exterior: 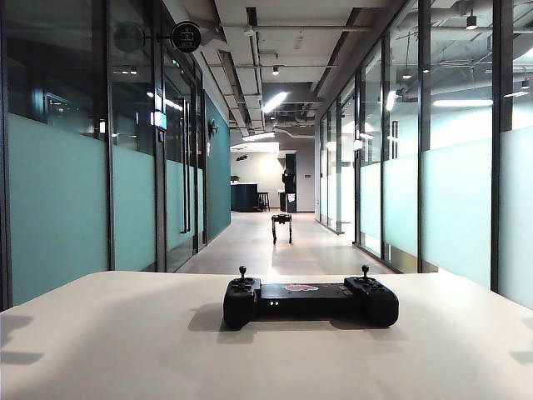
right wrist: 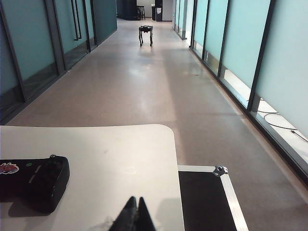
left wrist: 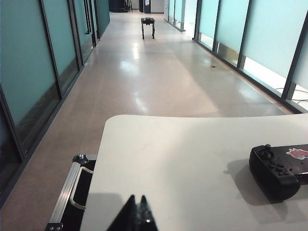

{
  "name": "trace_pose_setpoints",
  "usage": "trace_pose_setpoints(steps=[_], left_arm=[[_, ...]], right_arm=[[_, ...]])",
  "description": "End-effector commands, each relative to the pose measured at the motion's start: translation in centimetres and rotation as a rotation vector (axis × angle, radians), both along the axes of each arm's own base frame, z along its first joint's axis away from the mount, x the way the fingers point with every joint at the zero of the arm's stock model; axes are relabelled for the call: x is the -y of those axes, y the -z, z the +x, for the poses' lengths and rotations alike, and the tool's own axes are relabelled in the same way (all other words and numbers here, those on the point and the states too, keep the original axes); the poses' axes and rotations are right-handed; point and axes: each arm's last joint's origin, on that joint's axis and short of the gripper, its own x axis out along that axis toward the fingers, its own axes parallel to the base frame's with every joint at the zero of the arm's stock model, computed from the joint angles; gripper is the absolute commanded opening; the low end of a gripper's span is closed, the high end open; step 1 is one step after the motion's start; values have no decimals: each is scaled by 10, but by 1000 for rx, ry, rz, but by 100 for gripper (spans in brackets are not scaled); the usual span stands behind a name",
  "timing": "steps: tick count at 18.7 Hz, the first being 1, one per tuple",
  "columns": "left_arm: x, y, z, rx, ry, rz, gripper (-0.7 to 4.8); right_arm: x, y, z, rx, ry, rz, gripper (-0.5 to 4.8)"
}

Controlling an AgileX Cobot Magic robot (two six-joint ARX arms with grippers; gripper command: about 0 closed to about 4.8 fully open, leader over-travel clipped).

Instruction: Push the left joystick on the remote control sitting on the white table backward to make the robot dog back up in a straight line until it returns close to you.

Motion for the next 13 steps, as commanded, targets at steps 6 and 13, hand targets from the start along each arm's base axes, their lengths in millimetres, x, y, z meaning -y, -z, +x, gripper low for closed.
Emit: trace_pose_setpoints(steps=[6, 13], left_arm=[[0, -2, 0, 12, -5, 0, -6], [-1, -20, -3, 69, -24, -26, -6]], right_arm=[[0, 0, 0, 20, 0, 4, -5], [0, -13, -2, 103, 0, 4, -6]])
